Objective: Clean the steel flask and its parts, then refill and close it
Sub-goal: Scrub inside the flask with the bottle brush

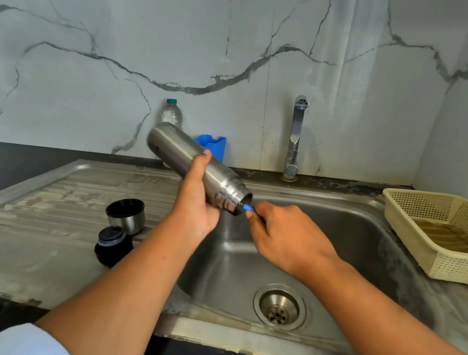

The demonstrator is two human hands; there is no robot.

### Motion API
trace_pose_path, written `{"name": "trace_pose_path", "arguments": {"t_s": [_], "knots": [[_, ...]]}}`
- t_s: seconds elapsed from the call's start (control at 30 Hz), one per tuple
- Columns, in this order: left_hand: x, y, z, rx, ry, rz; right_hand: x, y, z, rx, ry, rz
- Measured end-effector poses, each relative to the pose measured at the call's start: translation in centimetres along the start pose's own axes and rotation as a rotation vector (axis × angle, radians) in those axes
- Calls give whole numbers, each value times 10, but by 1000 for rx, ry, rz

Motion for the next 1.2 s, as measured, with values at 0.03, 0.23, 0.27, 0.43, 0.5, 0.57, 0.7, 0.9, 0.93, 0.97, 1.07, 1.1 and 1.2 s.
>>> {"name": "trace_pose_path", "arguments": {"t_s": [0.03,0.23,0.27,0.43,0.5,0.57,0.7,0.9,0.93,0.97,1.07,1.1,1.2], "knots": [[2,-3,-4,-16,11,-11,0,0,1,9,7,-9],[0,15,10,22,-75,-9,-14,-4,10,5,14,-8],[0,11,9,23,-59,-9,-11,-4,7,4,6,-14],[8,-2,2,-10,-16,-38,-7,-1,10,19,47,-39],[6,9,11,20,-78,-15,-14,-2,16,16,57,-36],[3,10,8,31,-56,-10,-14,-3,13,13,39,-38],[6,-1,-5,-2,13,-26,-7,-2,7,31,29,-72],[4,4,-1,32,1,-18,-9,-2,11,19,19,-70],[7,-1,-6,13,26,-29,-7,-2,9,21,14,-72],[9,-2,-6,2,31,-38,-7,-3,7,23,15,-69],[7,11,11,36,-71,-25,-14,-5,13,27,16,-56],[5,13,13,43,-78,-27,-15,-5,14,25,13,-57],[7,-3,-1,4,25,-54,-9,-4,7,17,-15,-55]]}}
Point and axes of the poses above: each hand's wrist, its own y-axis towards the middle knuckle, its own x-axis out of the palm, z = x × y, the point moved 3 cm from there along y, towards the middle knuckle, and after that the axes turned 15 degrees about x, right-handed, at the moved point
